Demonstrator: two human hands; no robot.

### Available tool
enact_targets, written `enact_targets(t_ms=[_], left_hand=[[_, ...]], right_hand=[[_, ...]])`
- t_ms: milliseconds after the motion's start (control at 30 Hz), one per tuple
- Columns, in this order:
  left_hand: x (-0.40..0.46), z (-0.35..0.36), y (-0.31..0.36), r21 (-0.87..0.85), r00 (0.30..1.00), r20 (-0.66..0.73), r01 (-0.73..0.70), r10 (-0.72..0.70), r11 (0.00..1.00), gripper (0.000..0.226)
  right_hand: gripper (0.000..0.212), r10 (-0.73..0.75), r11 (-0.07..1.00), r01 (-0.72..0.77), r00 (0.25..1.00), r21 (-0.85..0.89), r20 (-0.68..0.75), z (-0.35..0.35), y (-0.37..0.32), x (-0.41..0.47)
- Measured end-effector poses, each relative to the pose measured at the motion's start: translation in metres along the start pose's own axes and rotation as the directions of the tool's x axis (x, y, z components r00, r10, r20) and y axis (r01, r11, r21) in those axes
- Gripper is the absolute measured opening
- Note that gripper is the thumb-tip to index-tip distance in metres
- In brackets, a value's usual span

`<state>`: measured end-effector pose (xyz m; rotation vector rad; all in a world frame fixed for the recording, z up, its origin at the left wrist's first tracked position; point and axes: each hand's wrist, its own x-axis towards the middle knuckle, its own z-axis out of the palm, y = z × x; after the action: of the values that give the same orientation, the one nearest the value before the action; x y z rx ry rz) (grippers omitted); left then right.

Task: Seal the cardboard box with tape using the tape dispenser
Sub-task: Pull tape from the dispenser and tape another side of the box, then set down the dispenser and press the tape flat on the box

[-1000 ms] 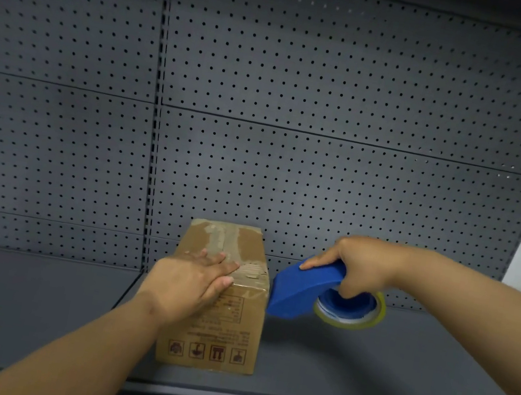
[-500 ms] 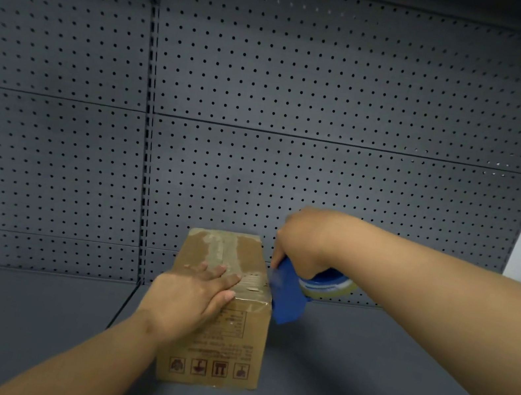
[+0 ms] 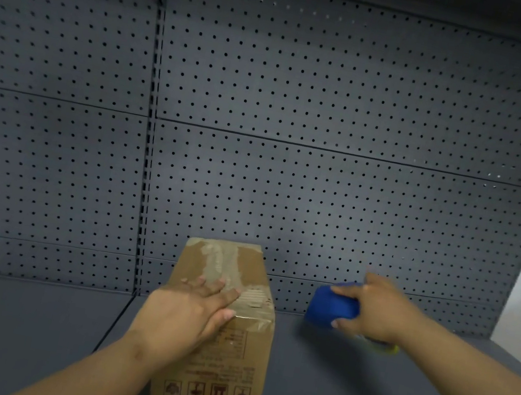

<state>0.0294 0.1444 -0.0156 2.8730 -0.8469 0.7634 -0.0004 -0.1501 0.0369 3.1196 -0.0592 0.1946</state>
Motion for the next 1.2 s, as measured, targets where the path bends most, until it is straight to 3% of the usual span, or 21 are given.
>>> enact_targets(t_ms=[167, 333, 433, 667, 767, 867, 933, 1067, 1200], left_hand=[[-0.001, -0.001, 0.001, -0.012, 1.000, 0.000, 0.005, -0.005, 1.000, 0.064], [0.000, -0.001, 0.002, -0.010, 1.000, 0.011, 0.010, -0.010, 1.000, 0.064], [0.000, -0.001, 0.001, -0.001, 1.000, 0.012, 0.005, -0.005, 1.000, 0.064], [0.000, -0.001, 0.001, 0.004, 0.998, 0.067, -0.014, 0.014, 1.000, 0.064], [-0.001, -0.002, 0.001, 0.023, 0.997, 0.078, -0.003, 0.001, 1.000, 0.065], [-0.002, -0.006, 0.004, 0.051, 0.995, 0.099, 0.008, -0.013, 0.999, 0.065], [-0.003, -0.010, 0.006, 0.070, 0.990, 0.137, 0.035, -0.044, 0.997, 0.062], [-0.005, -0.012, 0.007, 0.126, 0.983, 0.131, 0.115, -0.132, 0.985, 0.055], [-0.006, -0.014, 0.012, 0.087, 0.984, 0.149, 0.085, -0.097, 0.993, 0.085]], right_hand=[[0.048, 0.125, 0.992, -0.127, 0.987, -0.013, -0.101, 0.065, 0.032, -0.001], [0.063, 0.094, 0.983, -0.128, 0.967, -0.134, -0.238, 0.110, 0.045, -0.001], [0.072, 0.119, 0.983, -0.143, 0.974, -0.117, -0.193, 0.117, 0.041, -0.003], [0.070, 0.099, 0.980, -0.119, 0.986, -0.159, -0.133, 0.131, 0.050, -0.002], [0.067, 0.079, 0.970, -0.119, 0.979, -0.212, -0.187, 0.137, 0.051, -0.006], [0.100, 0.135, 0.958, -0.194, 0.955, -0.209, -0.266, 0.132, 0.043, -0.005], [0.101, 0.186, 0.958, -0.239, 0.939, -0.159, -0.289, 0.123, 0.034, -0.003], [0.080, 0.121, 0.991, -0.134, 0.909, -0.006, -0.400, 0.080, -0.012, -0.004], [0.070, 0.007, 0.991, 0.056, 0.881, 0.119, -0.472, 0.042, -0.055, -0.012]])
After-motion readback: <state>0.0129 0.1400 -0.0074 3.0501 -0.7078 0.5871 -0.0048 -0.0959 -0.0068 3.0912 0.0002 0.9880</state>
